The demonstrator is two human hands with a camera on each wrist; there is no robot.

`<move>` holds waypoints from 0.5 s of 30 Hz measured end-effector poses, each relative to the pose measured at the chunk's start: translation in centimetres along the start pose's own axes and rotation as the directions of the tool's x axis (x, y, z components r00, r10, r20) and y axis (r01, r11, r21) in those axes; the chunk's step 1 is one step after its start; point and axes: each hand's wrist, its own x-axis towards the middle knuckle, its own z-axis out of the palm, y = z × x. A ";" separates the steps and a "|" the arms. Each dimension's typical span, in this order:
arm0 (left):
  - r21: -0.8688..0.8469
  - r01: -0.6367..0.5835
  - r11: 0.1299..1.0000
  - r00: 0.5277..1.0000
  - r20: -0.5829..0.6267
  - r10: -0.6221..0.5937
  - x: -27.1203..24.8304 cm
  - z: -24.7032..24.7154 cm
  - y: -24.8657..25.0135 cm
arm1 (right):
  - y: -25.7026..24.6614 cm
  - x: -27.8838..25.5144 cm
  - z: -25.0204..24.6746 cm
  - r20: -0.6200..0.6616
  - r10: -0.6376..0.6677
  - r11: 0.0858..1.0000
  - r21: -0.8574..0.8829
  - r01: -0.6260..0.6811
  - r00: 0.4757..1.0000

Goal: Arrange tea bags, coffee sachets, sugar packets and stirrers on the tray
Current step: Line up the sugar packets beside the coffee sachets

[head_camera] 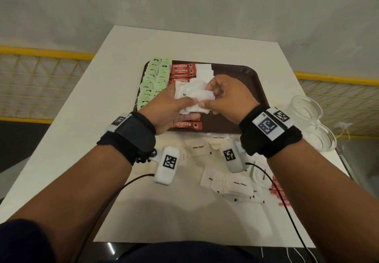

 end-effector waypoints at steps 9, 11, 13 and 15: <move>-0.036 -0.048 0.998 0.992 -0.115 0.044 3.5 -3.5 0.2 | 2.0 2.6 1.9 -0.001 0.283 0.800 0.553 -0.235 0.959; -0.041 -0.025 0.999 0.987 -0.159 0.018 4.3 -4.4 0.0 | 3.2 2.8 1.9 0.013 0.325 0.776 0.568 -0.274 0.946; -0.036 -0.021 0.999 0.984 -0.179 0.014 5.1 -5.2 0.0 | 4.4 3.4 1.5 0.006 0.370 0.761 0.571 -0.306 0.929; -0.030 -0.025 0.999 0.982 -0.189 0.019 5.8 -5.7 0.4 | 5.6 4.6 0.9 0.002 0.426 0.748 0.562 -0.354 0.905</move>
